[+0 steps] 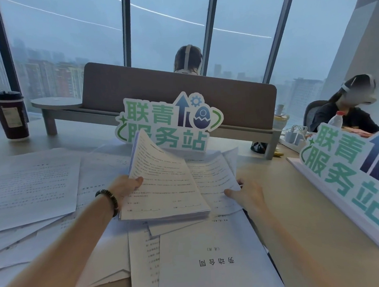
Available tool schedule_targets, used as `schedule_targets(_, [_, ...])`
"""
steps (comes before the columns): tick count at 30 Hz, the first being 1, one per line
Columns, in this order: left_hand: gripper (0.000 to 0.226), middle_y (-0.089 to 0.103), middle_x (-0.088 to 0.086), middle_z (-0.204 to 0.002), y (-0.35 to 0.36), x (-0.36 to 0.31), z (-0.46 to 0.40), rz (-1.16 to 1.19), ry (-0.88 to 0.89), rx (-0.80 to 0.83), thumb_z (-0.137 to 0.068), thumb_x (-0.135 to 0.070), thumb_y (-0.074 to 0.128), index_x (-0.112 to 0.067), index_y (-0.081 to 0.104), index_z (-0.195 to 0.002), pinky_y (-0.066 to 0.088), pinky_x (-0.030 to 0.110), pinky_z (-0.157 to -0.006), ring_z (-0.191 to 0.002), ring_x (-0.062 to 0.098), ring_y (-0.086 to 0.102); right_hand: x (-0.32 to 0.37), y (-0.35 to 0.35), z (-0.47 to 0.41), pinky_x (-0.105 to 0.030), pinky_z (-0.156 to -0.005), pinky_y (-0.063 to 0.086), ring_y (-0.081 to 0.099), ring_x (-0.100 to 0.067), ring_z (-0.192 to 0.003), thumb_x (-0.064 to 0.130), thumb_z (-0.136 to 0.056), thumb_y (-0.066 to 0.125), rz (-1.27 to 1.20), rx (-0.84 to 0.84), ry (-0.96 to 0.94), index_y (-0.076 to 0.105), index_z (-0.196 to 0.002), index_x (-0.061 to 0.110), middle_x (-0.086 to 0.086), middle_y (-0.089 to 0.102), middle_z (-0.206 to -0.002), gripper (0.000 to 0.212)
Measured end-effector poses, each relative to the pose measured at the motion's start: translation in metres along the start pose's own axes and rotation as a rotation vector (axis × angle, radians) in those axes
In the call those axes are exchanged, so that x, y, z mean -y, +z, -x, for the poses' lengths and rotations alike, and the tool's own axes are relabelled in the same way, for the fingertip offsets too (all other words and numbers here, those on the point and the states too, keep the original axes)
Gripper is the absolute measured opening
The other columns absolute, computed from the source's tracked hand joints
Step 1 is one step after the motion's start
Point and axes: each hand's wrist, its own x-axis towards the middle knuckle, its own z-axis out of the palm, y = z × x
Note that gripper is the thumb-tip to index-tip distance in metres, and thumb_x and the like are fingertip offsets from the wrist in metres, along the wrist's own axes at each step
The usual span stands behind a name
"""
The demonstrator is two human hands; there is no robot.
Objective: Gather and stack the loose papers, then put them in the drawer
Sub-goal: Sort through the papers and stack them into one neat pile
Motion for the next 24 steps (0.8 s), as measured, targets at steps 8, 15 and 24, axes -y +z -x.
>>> schedule_targets(8, [0.031, 0.069, 0.019, -0.102, 0.001, 0.000, 0.001, 0.000, -0.011, 0.006, -0.097, -0.023, 0.058, -0.001, 0.059, -0.119, 0.054, 0.038, -0.060, -0.081, 0.034, 0.067, 0.003, -0.015, -0.002, -0.033, -0.080, 0.054, 0.066, -0.024, -0.094, 0.018, -0.088, 0.075, -0.257, 0.172, 0.172, 0.064, -0.111, 0.010, -0.011, 0.070, -0.113, 0.027])
schedule_targets(15, [0.034, 0.067, 0.021, -0.111, 0.002, 0.000, 0.000, 0.003, -0.006, -0.001, -0.097, -0.023, 0.057, 0.001, 0.057, -0.122, 0.054, 0.041, -0.065, -0.089, 0.037, 0.066, -0.004, -0.011, 0.009, -0.011, -0.054, 0.040, 0.058, -0.012, -0.087, 0.022, -0.090, 0.073, -0.019, 0.195, 0.011, 0.058, -0.127, 0.011, -0.004, 0.064, -0.119, 0.042])
schedule_targets(24, [0.025, 0.068, 0.017, -0.096, 0.004, 0.000, -0.001, 0.033, 0.004, 0.010, -0.098, -0.020, 0.056, -0.001, 0.059, -0.114, 0.053, 0.041, -0.064, -0.082, 0.034, 0.065, 0.010, -0.015, 0.011, -0.020, -0.058, 0.049, 0.065, -0.015, -0.084, 0.034, -0.086, 0.075, 0.098, 0.103, -0.025, 0.063, -0.110, 0.017, -0.006, 0.069, -0.115, 0.031])
